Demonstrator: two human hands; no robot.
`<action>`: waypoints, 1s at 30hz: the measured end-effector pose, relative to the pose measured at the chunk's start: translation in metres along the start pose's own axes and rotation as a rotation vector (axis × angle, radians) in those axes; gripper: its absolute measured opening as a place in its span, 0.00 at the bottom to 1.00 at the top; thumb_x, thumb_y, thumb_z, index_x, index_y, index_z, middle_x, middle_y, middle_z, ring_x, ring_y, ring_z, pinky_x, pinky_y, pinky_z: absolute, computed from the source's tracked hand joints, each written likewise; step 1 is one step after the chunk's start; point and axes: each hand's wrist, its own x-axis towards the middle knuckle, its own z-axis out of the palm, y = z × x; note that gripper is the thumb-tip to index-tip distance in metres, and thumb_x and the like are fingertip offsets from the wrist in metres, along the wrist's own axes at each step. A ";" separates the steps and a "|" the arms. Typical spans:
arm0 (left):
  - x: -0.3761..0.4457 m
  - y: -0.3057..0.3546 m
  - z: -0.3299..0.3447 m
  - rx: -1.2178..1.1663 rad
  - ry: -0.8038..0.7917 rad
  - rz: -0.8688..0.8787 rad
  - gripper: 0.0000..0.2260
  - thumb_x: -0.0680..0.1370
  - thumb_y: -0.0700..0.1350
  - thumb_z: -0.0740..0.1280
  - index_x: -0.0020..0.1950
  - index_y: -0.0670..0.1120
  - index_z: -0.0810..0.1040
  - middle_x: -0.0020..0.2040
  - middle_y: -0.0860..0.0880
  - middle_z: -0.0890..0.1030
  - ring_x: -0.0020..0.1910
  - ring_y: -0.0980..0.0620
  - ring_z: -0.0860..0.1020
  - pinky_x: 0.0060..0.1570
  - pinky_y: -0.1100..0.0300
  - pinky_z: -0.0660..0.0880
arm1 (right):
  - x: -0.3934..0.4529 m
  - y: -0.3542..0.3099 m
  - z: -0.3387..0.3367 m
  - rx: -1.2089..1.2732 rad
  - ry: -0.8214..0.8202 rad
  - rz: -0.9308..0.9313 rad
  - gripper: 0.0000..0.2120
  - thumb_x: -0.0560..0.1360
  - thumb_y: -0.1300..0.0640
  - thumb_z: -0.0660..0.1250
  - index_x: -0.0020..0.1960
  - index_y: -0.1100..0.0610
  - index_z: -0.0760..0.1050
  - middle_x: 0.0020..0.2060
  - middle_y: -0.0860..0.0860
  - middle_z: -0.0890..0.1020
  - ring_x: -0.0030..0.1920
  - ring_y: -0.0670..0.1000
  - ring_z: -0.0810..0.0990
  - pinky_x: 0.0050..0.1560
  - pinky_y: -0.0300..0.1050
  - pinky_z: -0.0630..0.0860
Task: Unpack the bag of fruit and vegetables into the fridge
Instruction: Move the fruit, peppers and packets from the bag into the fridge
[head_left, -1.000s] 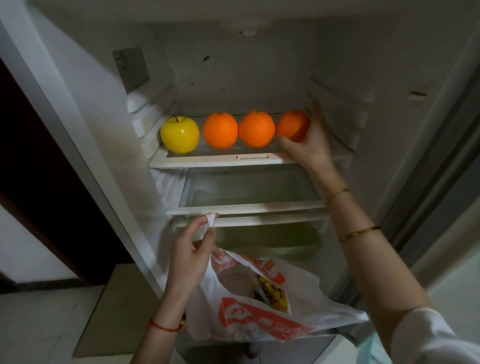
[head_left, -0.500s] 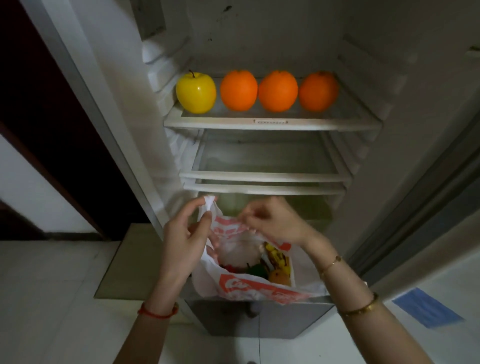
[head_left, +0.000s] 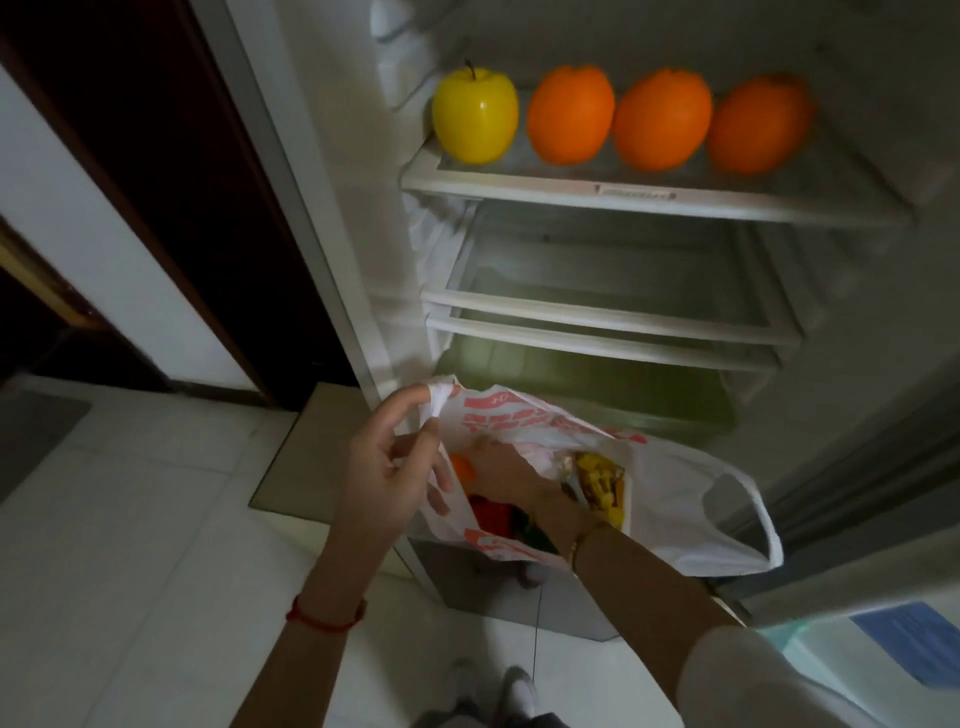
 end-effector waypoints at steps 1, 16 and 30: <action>-0.001 -0.002 -0.001 -0.004 -0.003 -0.007 0.14 0.80 0.32 0.62 0.57 0.51 0.75 0.35 0.52 0.82 0.31 0.46 0.80 0.26 0.68 0.76 | 0.003 -0.002 0.003 0.024 0.010 -0.001 0.27 0.74 0.34 0.56 0.64 0.51 0.70 0.57 0.51 0.79 0.55 0.53 0.79 0.61 0.49 0.73; 0.012 -0.011 0.002 -0.053 -0.069 -0.046 0.13 0.81 0.36 0.61 0.63 0.46 0.76 0.26 0.38 0.76 0.23 0.44 0.76 0.24 0.55 0.78 | -0.010 -0.020 -0.004 0.380 0.065 0.077 0.20 0.76 0.55 0.64 0.66 0.58 0.70 0.63 0.58 0.74 0.63 0.59 0.74 0.63 0.52 0.73; 0.044 0.006 0.038 -0.073 -0.153 -0.018 0.14 0.81 0.38 0.63 0.66 0.46 0.75 0.33 0.45 0.80 0.27 0.48 0.80 0.24 0.56 0.78 | -0.115 0.027 -0.138 0.709 0.492 0.085 0.28 0.69 0.50 0.76 0.64 0.51 0.68 0.55 0.49 0.78 0.53 0.49 0.78 0.53 0.43 0.77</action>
